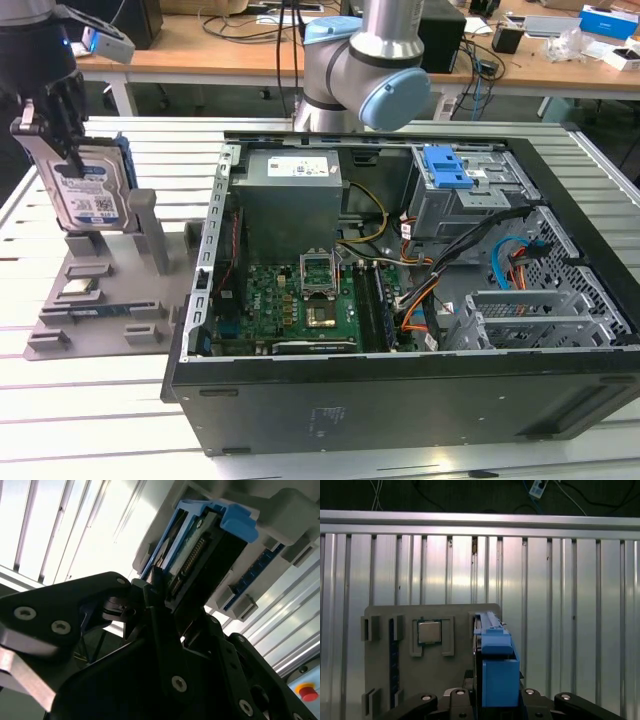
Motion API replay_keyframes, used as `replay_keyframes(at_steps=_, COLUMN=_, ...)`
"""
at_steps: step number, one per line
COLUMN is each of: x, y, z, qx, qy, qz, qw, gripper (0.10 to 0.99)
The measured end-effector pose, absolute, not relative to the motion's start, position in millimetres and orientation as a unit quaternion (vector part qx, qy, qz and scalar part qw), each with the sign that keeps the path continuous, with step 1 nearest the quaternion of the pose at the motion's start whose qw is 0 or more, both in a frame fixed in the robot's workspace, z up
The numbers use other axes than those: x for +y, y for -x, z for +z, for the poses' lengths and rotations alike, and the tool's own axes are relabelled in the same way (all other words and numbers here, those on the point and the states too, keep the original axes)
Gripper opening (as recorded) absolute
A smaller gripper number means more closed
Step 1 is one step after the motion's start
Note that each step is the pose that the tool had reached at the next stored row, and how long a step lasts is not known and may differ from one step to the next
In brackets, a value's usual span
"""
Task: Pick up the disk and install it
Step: 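Pick up the disk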
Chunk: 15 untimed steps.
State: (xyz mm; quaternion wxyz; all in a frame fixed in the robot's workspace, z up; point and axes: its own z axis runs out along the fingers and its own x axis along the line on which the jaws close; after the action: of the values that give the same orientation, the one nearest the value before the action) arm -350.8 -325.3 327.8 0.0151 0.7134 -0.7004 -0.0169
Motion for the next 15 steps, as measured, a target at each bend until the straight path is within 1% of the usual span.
replay_keyframes(at_steps=15, x=-324.2, y=350.6, z=346.8, qx=-0.7, qy=-0.713, qz=-0.017, qw=0.015, gripper=0.365)
